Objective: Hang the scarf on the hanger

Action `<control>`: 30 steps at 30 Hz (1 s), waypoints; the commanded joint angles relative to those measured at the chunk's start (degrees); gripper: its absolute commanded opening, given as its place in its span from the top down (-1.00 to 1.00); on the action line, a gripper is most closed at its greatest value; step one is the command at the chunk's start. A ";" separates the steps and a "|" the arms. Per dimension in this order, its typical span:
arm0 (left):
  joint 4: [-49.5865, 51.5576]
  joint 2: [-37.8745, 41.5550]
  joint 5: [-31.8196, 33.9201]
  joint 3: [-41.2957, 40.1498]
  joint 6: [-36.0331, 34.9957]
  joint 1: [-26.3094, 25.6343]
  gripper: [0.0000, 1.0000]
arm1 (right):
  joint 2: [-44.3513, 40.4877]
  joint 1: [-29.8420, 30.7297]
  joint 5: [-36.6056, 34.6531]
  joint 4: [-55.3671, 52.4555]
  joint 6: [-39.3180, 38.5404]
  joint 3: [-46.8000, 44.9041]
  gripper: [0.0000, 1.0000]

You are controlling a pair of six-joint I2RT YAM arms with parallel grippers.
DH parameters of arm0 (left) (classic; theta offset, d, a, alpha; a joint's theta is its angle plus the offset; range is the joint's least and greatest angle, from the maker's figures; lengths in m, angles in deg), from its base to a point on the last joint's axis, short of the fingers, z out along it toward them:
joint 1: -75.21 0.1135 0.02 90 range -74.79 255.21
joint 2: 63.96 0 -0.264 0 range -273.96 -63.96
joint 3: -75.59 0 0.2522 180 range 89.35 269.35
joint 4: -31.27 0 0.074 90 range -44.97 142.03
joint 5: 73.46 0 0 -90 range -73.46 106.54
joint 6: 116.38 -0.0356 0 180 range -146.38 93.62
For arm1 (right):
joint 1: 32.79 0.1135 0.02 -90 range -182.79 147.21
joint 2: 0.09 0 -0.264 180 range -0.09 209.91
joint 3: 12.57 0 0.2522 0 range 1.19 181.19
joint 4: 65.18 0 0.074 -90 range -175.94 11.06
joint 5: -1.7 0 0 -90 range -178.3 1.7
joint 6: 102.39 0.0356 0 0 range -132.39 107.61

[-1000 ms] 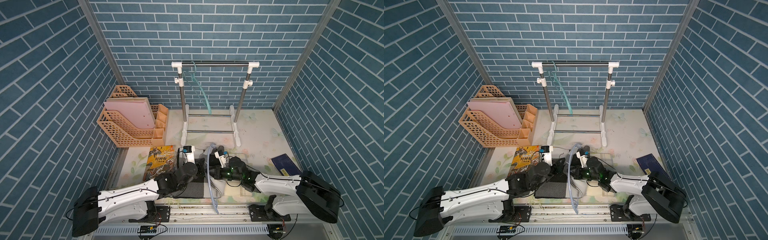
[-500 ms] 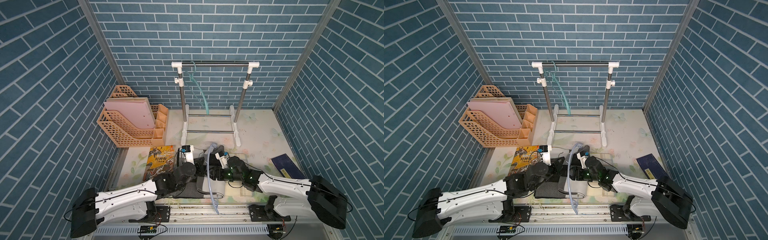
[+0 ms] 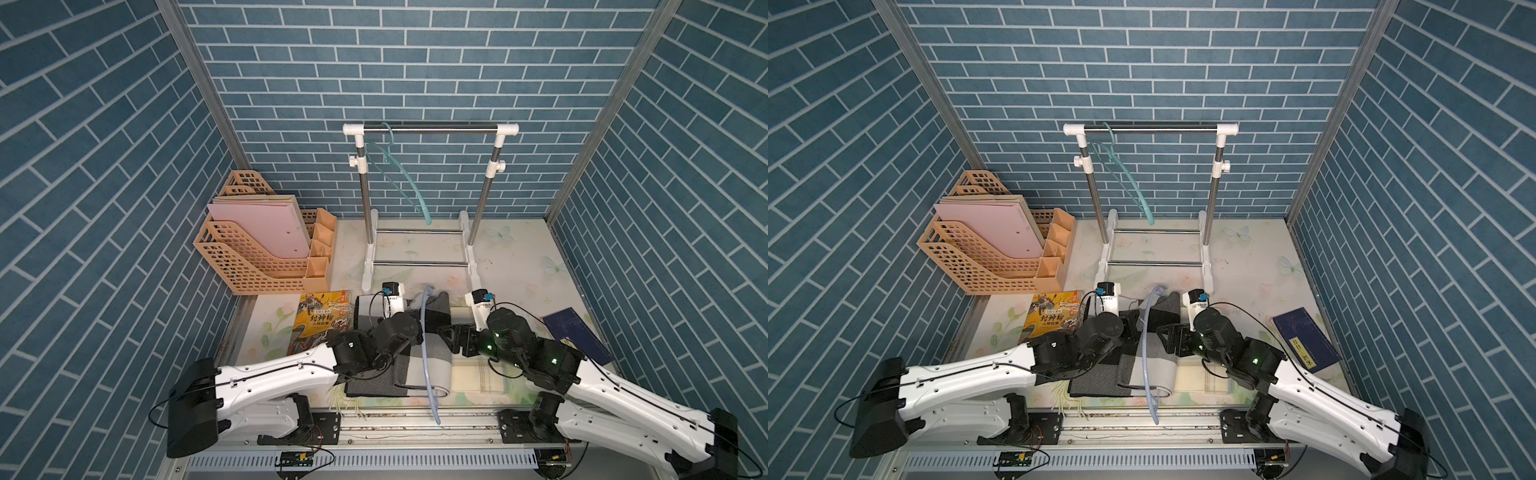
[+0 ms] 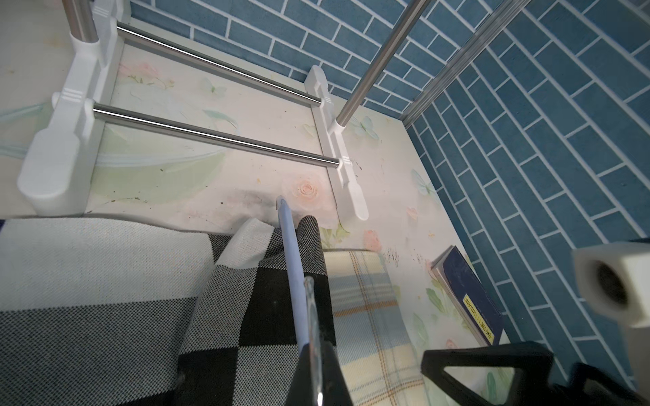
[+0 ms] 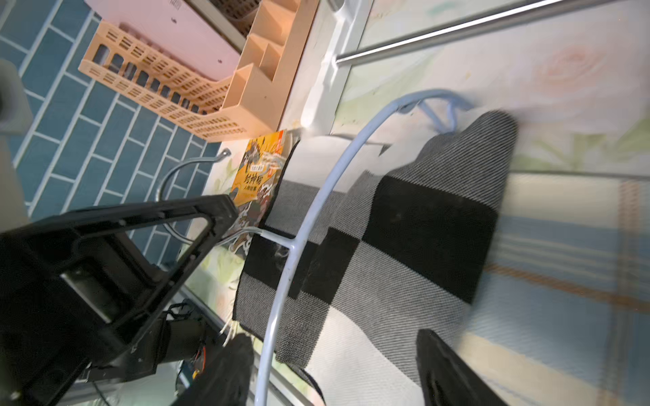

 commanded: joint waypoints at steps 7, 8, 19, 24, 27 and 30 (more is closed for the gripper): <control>13.26 -12.42 7.09 14.52 1.36 -3.46 1.00 | 3.97 10.38 -13.26 5.16 0.70 -2.89 -0.52; 13.52 -13.01 7.19 15.03 1.84 -3.56 1.00 | 4.83 11.72 -14.62 7.26 0.98 -3.14 -0.52; 14.67 -15.21 6.54 17.41 3.30 -4.10 1.00 | 11.59 16.11 -24.88 16.72 3.37 -6.27 -0.54; 13.44 -14.90 5.02 16.93 3.81 -4.10 1.00 | 11.00 16.36 -27.87 19.01 3.23 -9.55 -0.44; 12.48 -15.12 3.77 16.79 4.04 -4.09 1.00 | 12.55 16.36 -28.13 20.98 2.49 -9.88 -0.32; 12.67 -15.54 3.17 17.13 4.18 -4.10 1.00 | 13.53 16.36 -30.28 19.96 3.15 -9.30 -0.25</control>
